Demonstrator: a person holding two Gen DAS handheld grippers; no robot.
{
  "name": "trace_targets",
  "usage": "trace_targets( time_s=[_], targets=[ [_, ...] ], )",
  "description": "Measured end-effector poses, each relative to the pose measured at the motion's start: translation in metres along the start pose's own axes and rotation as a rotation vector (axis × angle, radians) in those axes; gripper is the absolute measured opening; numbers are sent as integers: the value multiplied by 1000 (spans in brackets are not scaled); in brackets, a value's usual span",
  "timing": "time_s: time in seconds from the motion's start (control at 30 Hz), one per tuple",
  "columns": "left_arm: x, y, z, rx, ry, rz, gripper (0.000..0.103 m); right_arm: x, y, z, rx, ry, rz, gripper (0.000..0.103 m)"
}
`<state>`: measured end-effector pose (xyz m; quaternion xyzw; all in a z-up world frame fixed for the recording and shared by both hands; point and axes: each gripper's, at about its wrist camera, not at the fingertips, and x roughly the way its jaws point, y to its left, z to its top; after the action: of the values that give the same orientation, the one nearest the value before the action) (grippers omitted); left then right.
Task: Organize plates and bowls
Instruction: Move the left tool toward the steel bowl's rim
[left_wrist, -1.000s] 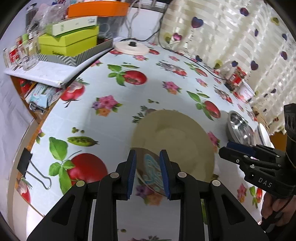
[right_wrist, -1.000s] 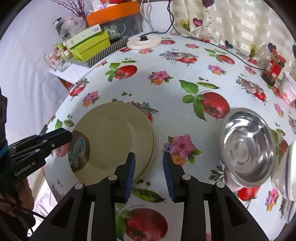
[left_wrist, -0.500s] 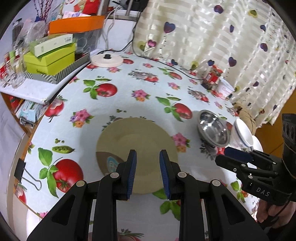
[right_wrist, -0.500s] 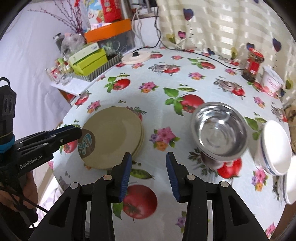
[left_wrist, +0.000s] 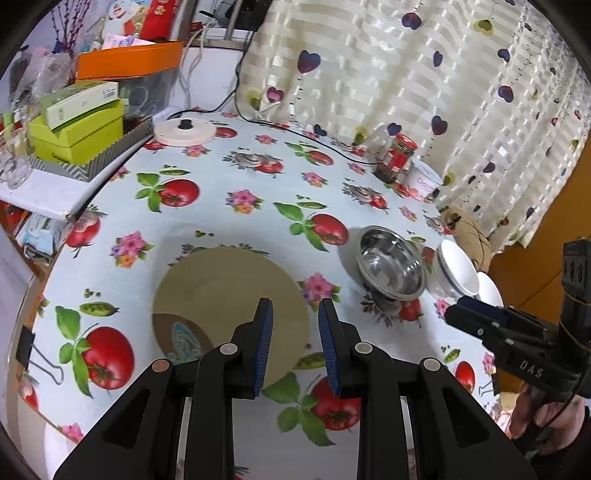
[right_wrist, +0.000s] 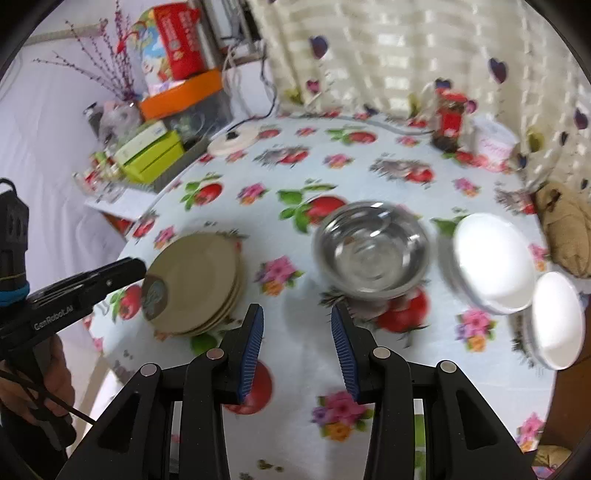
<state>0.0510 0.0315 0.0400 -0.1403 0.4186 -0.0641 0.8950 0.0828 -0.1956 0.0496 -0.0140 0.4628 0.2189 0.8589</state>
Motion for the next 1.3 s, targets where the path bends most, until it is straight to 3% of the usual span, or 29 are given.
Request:
trace_targets(
  time_s=[0.3,0.77,1.3],
  targets=[
    [11,-29,10,66,17,-50,26,-12,-26,-1,59,-37,-14,41],
    [32,-46,19,92,47,-94,26,-2,-55,-8,131,-16,-37,41],
    [72,-57,28,99,101,-111,26,21,-77,-2,173,10,-32,33]
  ],
)
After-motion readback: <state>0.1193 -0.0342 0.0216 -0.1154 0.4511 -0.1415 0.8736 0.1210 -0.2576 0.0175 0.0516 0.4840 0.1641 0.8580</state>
